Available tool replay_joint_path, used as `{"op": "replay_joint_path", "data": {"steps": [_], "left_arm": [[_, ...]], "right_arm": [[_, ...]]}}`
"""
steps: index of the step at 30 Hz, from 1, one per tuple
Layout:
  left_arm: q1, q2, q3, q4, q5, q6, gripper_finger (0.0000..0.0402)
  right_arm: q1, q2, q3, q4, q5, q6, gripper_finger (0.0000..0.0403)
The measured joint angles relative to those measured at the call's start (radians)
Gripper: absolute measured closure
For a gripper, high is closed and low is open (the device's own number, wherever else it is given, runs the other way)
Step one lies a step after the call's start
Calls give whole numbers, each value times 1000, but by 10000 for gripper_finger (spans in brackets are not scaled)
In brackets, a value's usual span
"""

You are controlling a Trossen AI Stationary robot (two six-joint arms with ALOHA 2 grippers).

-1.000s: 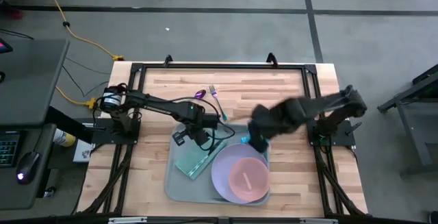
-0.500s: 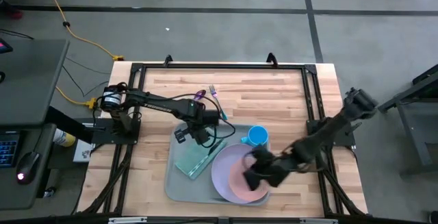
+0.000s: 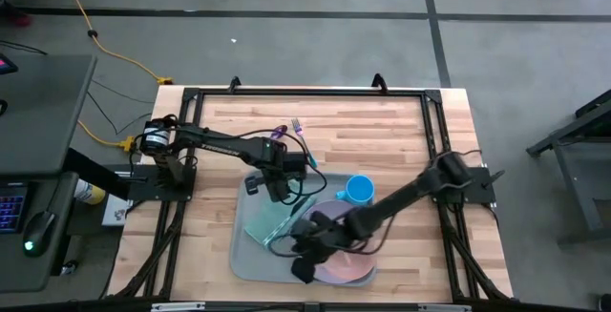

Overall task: Set up tray
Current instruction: Adjust the green knife

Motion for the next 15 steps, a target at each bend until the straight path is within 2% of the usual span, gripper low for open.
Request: {"op": "replay_joint_path", "data": {"steps": [5, 11, 15], "left_arm": [[0, 0, 0, 23, -3, 36, 394], [0, 0, 0, 72, -4, 51, 394], [0, 0, 0, 112, -5, 51, 394]], "right_arm": [[-47, 57, 73, 39, -91, -135, 403], [-96, 62, 21, 69, -177, -203, 403], [-130, 62, -17, 116, -186, -214, 403]]}}
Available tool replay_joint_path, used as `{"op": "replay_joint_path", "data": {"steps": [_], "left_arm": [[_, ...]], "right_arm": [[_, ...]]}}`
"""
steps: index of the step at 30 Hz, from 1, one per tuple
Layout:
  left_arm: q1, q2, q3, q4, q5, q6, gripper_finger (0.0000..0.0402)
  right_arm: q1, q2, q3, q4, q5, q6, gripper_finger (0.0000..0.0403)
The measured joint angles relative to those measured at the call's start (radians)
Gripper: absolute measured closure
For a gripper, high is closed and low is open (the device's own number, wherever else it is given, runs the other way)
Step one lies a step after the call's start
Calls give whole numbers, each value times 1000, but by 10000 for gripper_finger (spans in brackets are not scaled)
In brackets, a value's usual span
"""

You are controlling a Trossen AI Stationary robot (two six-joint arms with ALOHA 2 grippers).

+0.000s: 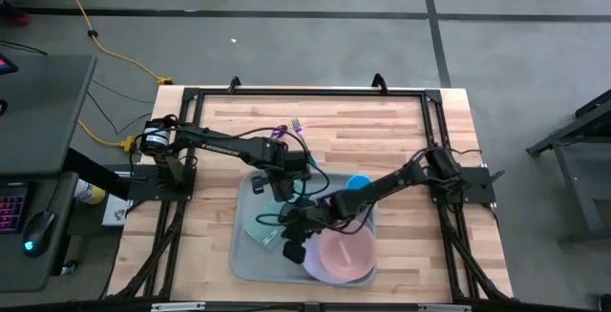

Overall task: Set up tray
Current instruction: Adjust the green knife

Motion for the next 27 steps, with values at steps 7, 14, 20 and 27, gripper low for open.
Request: {"op": "replay_joint_path", "data": {"steps": [7, 14, 20, 27], "left_arm": [[0, 0, 0, 19, -34, 17, 394], [37, 0, 0, 22, -62, -14, 394], [84, 0, 0, 4, -41, -55, 394], [91, 0, 0, -50, -21, -64, 394]], "right_arm": [[-16, 0, -46, 116, 22, 17, 403], [-15, 9, -42, 192, 27, -7, 403], [2, 93, 47, 187, 11, -46, 403], [-21, 255, 331, 3, 0, -138, 403]]}}
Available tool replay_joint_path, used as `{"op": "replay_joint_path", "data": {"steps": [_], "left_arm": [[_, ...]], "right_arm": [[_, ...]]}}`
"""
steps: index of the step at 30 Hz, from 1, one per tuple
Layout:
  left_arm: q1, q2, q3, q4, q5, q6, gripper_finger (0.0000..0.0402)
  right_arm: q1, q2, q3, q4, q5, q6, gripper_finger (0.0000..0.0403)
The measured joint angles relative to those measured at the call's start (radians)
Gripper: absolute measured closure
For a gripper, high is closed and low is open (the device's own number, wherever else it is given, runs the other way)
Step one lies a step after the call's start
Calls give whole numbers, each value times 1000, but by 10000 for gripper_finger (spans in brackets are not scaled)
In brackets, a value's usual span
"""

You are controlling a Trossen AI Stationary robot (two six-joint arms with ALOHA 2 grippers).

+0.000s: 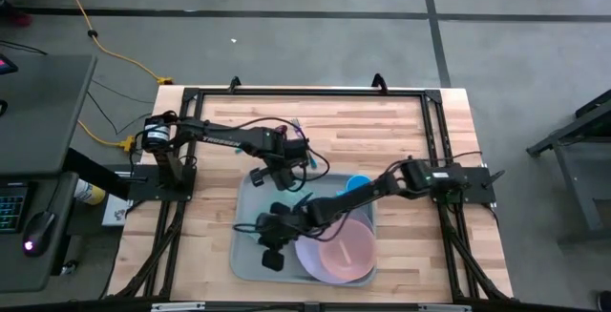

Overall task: Set up tray
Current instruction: Adjust the green knife

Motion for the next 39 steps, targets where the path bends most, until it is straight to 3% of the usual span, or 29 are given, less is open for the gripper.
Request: {"op": "replay_joint_path", "data": {"steps": [5, 9, 18, 39], "left_arm": [[1, 0, 0, -13, 17, -16, 395], [1, 0, 0, -22, 18, -23, 395], [1, 0, 0, -23, 18, -18, 391], [1, 0, 0, -22, 0, -23, 393]], "right_arm": [[-11, 130, 257, -265, -26, -67, 403], [-7, 177, 367, -396, -12, -91, 403], [6, 191, 370, -516, -30, -57, 403], [24, 237, 371, -463, -62, -13, 403]]}}
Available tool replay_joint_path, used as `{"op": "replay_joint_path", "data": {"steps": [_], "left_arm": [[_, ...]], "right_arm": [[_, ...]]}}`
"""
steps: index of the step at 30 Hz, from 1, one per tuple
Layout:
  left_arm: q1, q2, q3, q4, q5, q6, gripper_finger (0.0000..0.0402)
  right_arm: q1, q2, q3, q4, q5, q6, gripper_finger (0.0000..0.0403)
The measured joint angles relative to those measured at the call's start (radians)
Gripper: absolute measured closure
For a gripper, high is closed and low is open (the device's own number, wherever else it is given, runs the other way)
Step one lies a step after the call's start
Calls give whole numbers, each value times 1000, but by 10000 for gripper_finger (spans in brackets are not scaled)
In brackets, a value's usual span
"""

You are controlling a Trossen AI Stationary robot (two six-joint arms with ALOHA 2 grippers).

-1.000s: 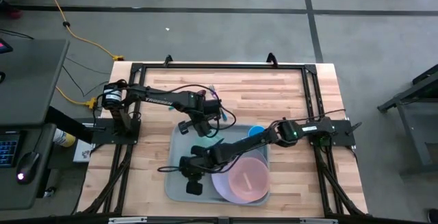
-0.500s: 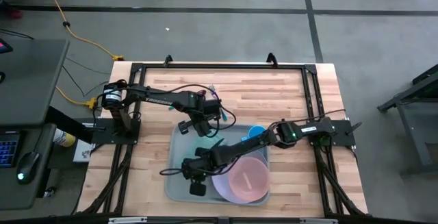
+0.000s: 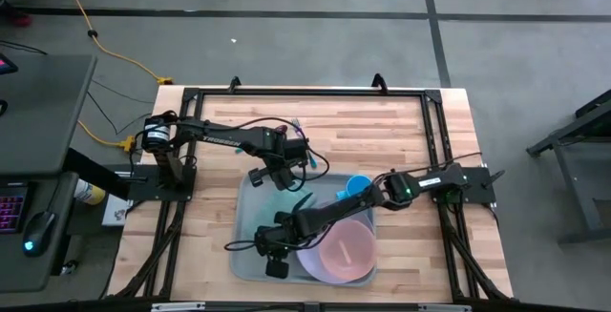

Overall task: Set up tray
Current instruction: Adjust the green knife

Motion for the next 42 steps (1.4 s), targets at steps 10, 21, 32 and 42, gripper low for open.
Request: {"op": "replay_joint_path", "data": {"steps": [10, 21, 32, 42], "left_arm": [[0, 0, 0, -10, -4, -8, 393], [0, 0, 0, -18, -18, -26, 392], [0, 0, 0, -18, -18, -31, 387], [0, 0, 0, -18, -18, -32, 385]], "right_arm": [[4, 10, 0, 16, -13, 26, 403], [9, 6, 1, 42, 3, 45, 403], [-5, 4, 1, 90, 24, 42, 403], [-42, 5, 1, 44, 14, 34, 403]]}}
